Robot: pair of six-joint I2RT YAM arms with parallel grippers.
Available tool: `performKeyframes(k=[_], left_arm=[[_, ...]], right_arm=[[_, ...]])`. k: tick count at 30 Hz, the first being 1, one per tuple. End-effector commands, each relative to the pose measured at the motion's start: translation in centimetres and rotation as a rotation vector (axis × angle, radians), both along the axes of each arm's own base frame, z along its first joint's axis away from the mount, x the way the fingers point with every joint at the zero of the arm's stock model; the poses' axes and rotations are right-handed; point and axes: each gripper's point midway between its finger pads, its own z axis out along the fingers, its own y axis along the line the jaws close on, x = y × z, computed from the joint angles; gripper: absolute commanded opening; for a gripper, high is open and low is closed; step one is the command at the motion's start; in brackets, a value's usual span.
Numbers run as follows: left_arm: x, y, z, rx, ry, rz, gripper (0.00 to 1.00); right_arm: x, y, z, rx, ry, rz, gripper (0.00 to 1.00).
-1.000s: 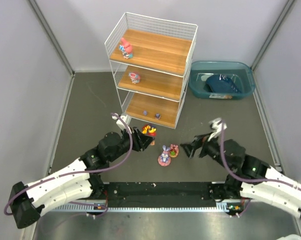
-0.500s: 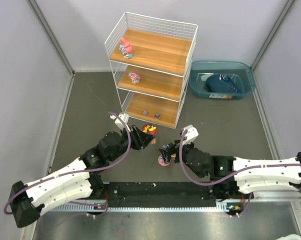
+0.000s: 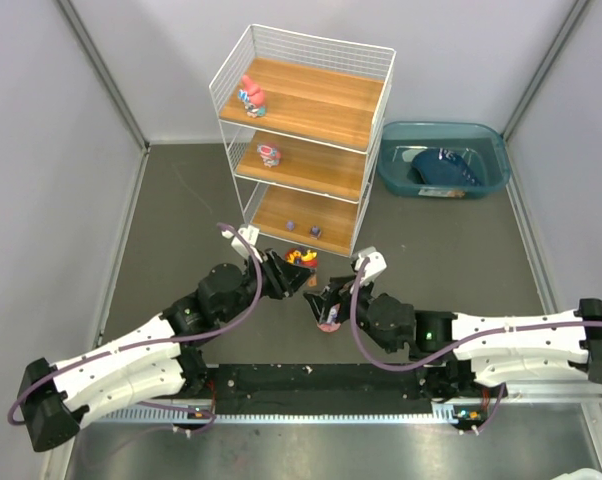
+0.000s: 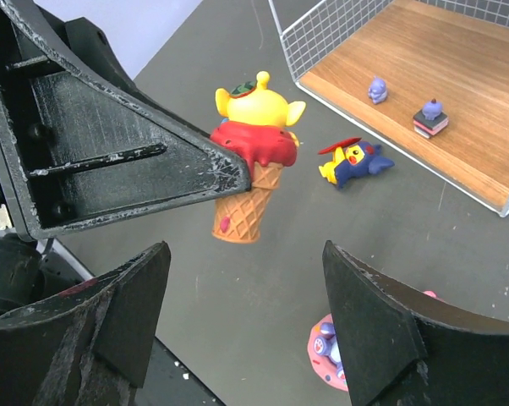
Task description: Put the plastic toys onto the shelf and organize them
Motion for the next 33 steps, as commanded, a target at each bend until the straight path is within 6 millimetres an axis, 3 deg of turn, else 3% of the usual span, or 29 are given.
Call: performKeyframes(k=[1,24,27,30,32,33], left_arm=[[-0.2,-0.9,3.3,-0.100,-0.050,-0.027,0.00],[-1.6,-1.7,3.5,-0.164,-0.014,-0.103,0.00],[-1.8,-1.7,3.2,-0.165,-0.005,-0.110,0.00],[-2.0,-1.7,2.8,-0.162,0.002,-0.117,0.00],[-2.2,-1.8,2.7,-0.164,0.002,-0.129,0.00],[-2.3,-1.8,2.8,-0.167,0.000,-0.134,0.00]], right_arm=[[0.0,1.4,3.6,0.112,-0.012,0.023,0.73],[2.0,1.5,2.8,0.123,-0.005,-0.005,0.47],[2.2,1.2,2.8,0.123,-0.005,-0.021,0.38],[2.2,1.1,2.8,0.116,-0.005,-0.024,0.19],[2.2,1.0,2.9,0.113,-0.004,-0.027,0.00],[2.3,1.0,2.9,0.111,-0.003,-0.029,0.00]])
